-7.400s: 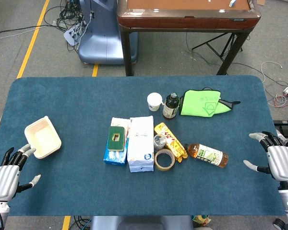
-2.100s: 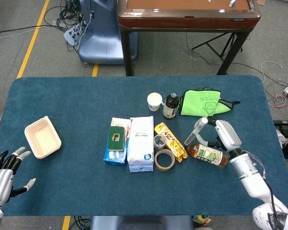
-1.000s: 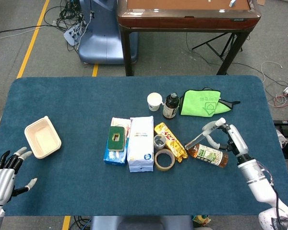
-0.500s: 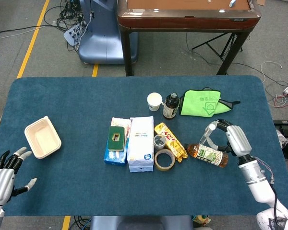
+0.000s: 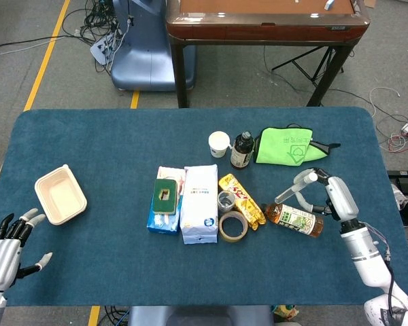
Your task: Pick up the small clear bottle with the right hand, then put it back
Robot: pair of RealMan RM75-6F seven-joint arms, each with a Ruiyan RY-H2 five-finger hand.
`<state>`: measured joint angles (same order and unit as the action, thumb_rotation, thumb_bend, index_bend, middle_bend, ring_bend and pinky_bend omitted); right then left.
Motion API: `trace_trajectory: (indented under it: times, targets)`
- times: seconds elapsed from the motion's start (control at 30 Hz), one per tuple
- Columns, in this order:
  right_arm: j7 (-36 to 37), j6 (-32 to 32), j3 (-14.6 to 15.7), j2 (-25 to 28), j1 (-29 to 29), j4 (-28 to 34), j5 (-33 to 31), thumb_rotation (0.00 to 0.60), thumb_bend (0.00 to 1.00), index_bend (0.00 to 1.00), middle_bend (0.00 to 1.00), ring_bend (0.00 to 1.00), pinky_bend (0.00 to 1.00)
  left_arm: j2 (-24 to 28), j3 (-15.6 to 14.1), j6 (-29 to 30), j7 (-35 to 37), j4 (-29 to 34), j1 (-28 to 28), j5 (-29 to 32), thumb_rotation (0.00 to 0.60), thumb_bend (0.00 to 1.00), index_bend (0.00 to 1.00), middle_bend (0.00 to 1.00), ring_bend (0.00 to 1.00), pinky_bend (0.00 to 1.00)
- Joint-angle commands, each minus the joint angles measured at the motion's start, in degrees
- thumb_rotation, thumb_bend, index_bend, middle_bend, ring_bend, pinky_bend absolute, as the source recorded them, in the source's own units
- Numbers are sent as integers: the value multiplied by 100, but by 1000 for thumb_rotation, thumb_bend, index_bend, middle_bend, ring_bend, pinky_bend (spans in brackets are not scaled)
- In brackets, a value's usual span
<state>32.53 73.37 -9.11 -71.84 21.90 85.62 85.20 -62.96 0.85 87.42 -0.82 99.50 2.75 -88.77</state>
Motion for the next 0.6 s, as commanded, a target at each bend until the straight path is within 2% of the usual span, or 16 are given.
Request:
trace_trajectory:
  times: [0.03,0.23,0.4,0.5,0.6]
  targets:
    - [-1325,377,-55,-200,-66,-367,49,600,520,565,433,285,306,8,3,-5,-11,7,3,6,600,230,173,93,159,5]
    - [-1135,375,-26,-193,-71,-238,74,600,520,565,433,285,306,21,7,-13,-33,31,13,4,600,229,173,93,159,4]
    - [-284,53,43,-35,-33,249,1,600,520,565,433,285,306,21,-4,-13,-36,33,10,-3,600,229,173,93,159,5]
    - [472,-224,48,121,16,608,-88,600,520,565,433,285,306,29,-5,-2,-19,29,2,3,600,230,173,93,159,4]
    - [679,-347,36,179,69,740,-101,600,520,565,433,285,306,35,-13,-4,-16,25,-4,5,600,230,173,93,159,5]
